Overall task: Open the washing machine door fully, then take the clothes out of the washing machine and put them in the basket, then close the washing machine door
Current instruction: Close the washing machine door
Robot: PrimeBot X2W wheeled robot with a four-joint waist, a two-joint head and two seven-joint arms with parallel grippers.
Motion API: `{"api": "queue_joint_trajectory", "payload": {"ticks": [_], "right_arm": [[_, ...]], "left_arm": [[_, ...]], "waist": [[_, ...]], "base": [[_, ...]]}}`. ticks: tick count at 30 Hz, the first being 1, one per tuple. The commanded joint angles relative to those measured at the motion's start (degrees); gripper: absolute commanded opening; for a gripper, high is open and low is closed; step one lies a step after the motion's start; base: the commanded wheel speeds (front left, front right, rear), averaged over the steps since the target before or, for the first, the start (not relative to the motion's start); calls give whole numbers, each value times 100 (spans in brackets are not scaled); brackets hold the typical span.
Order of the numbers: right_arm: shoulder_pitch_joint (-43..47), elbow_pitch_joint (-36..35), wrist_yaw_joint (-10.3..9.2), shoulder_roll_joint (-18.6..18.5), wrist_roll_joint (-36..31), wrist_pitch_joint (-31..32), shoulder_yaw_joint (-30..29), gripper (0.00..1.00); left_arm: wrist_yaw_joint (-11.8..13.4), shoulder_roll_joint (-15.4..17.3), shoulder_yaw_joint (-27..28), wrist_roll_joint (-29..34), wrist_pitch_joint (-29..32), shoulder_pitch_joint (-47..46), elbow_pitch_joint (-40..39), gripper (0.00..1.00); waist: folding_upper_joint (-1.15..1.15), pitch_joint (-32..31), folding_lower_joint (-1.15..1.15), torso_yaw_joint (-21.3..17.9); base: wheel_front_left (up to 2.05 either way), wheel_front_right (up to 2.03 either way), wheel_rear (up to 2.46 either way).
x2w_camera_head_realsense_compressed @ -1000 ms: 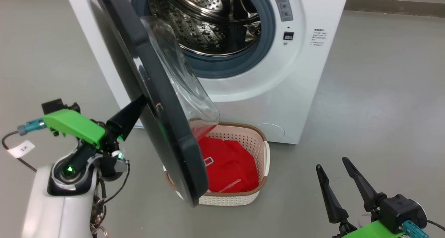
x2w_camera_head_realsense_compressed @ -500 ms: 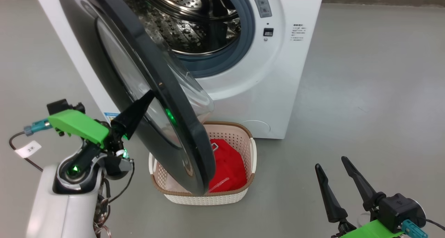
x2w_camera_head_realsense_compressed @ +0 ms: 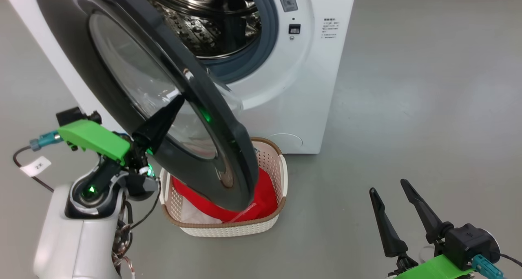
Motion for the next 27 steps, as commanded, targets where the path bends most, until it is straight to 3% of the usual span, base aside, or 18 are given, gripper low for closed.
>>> {"api": "queue_joint_trajectory", "payload": {"ticks": [1, 27], "right_arm": [[-246, -174, 35, -50, 3, 4, 109, 100], [-472, -125, 35, -50, -6, -65, 163, 100]], "left_arm": [[-94, 89, 108, -58, -1, -268, -138, 0], [-263, 107, 68, -23, -146, -844, 191, 0]], "waist": [[0, 60, 0, -66], [0, 457, 0, -618]], "base": [[0, 0, 0], [0, 0, 0]]}}
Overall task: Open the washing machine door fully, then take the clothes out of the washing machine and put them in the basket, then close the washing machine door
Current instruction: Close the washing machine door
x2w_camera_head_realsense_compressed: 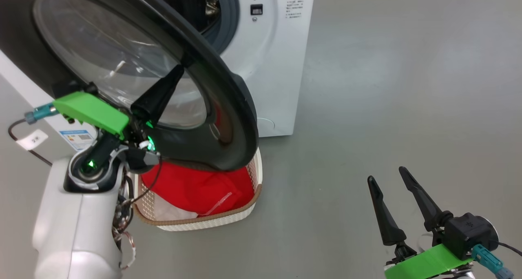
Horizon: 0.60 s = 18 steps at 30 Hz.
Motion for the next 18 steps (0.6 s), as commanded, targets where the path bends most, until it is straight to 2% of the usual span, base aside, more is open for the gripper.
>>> {"api": "queue_joint_trajectory", "payload": {"ticks": [1, 18], "right_arm": [[-217, -130, 35, -49, -4, -58, 139, 100], [-391, -110, 35, -49, -22, -105, 186, 100]], "left_arm": [[-68, 142, 137, -17, -11, -239, -114, 0], [-221, 186, 134, 54, -49, -882, 316, 0]], "waist": [[0, 58, 0, -52], [0, 461, 0, -304]], "base": [[0, 0, 0], [0, 0, 0]]}}
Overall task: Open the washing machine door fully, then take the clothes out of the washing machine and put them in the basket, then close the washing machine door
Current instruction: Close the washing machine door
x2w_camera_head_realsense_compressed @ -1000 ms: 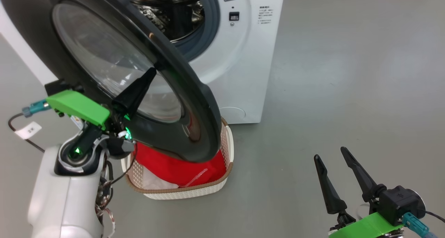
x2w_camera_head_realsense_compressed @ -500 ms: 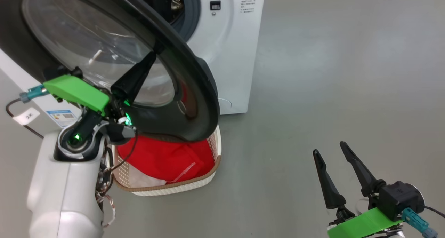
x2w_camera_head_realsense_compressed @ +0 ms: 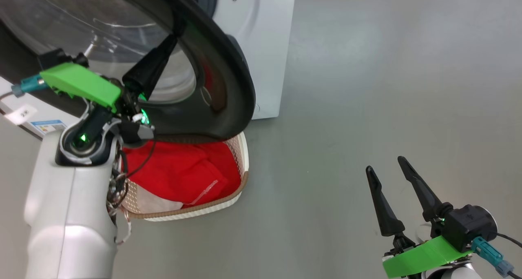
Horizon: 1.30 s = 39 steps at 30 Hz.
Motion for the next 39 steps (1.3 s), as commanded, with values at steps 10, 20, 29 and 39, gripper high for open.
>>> {"api": "queue_joint_trajectory", "payload": {"ticks": [10, 20, 29, 39], "right_arm": [[-243, -90, 35, -48, -25, -74, 230, 100], [-282, -72, 35, -48, -56, -77, 272, 100], [-294, -89, 35, -48, -69, -71, 306, 100], [-351, -48, 35, -48, -70, -78, 373, 100]], "left_arm": [[-172, 187, 67, 122, -64, -539, 134, 0], [-251, 217, 100, 134, -113, -779, 384, 0], [-299, 250, 132, 143, -158, -1011, 495, 0], [-327, 302, 167, 160, -217, -1107, 540, 0]], "waist": [[0, 246, 0, -175], [0, 338, 0, -324], [0, 484, 0, -431], [0, 550, 0, -538]], "base": [[0, 0, 0], [0, 0, 0], [0, 0, 0], [0, 0, 0]]}}
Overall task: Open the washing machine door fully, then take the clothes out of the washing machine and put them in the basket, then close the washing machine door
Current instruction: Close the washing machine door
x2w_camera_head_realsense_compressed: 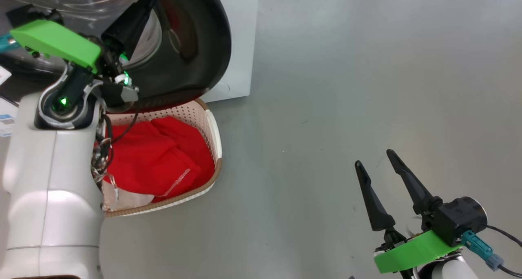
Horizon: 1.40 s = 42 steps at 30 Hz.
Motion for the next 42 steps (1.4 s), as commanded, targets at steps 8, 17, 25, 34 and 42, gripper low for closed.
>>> {"api": "queue_joint_trajectory", "payload": {"ticks": [8, 17, 25, 34, 42], "right_arm": [[-163, -83, 35, -48, -10, -57, 201, 100], [-184, -56, 35, -48, -12, -78, 170, 100], [-204, 4, 35, -47, 38, -98, 191, 100], [-204, 89, 35, -47, 139, -138, 164, 100], [-285, 157, 35, -47, 201, -173, 114, 100]], "left_arm": [[-79, 263, 136, 61, -92, -259, -108, 0], [-82, 270, 125, 78, -107, -265, -100, 0], [-83, 214, 121, 11, -107, -76, -274, 0], [-83, 171, 63, 14, -116, 595, -614, 0], [-83, 262, -35, 438, -574, 1217, -1189, 0]], "waist": [[0, 26, 0, -160], [0, 69, 0, -164], [0, -30, 0, -36], [0, -325, 0, 186], [0, -587, 0, 360]], "base": [[0, 0, 0], [0, 0, 0], [0, 0, 0], [0, 0, 0], [0, 0, 0]]}}
